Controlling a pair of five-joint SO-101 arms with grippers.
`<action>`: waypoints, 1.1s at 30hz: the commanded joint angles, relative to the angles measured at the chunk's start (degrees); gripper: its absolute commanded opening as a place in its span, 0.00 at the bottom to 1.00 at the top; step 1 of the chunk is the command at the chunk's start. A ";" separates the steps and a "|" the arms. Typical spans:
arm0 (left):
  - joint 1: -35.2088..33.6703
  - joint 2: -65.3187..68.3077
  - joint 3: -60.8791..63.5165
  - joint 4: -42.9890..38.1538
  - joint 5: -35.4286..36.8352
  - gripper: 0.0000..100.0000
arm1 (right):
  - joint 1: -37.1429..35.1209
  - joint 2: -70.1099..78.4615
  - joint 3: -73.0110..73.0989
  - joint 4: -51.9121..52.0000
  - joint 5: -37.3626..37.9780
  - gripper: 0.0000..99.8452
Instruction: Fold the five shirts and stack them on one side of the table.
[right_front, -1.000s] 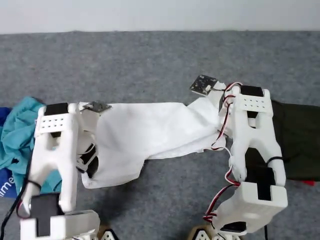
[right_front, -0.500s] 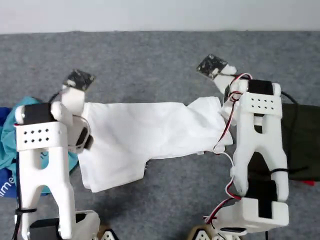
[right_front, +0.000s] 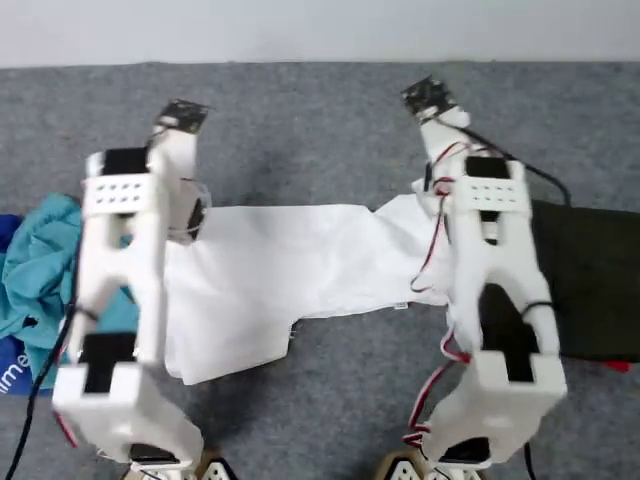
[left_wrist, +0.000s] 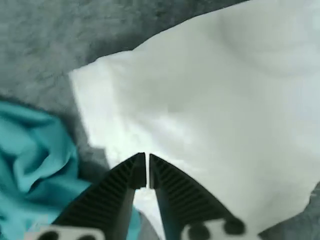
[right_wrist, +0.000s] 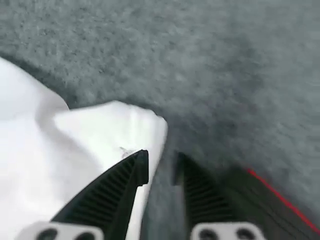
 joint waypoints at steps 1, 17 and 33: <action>1.67 8.26 -9.10 -1.23 0.44 0.01 | -1.10 4.26 -3.52 -6.37 -0.88 0.03; -6.33 35.34 -34.24 4.57 1.76 0.01 | 5.58 21.32 -15.03 -10.42 -1.05 0.01; -0.09 14.33 -33.89 12.66 2.20 0.02 | 1.71 10.15 -26.46 17.45 -1.23 0.01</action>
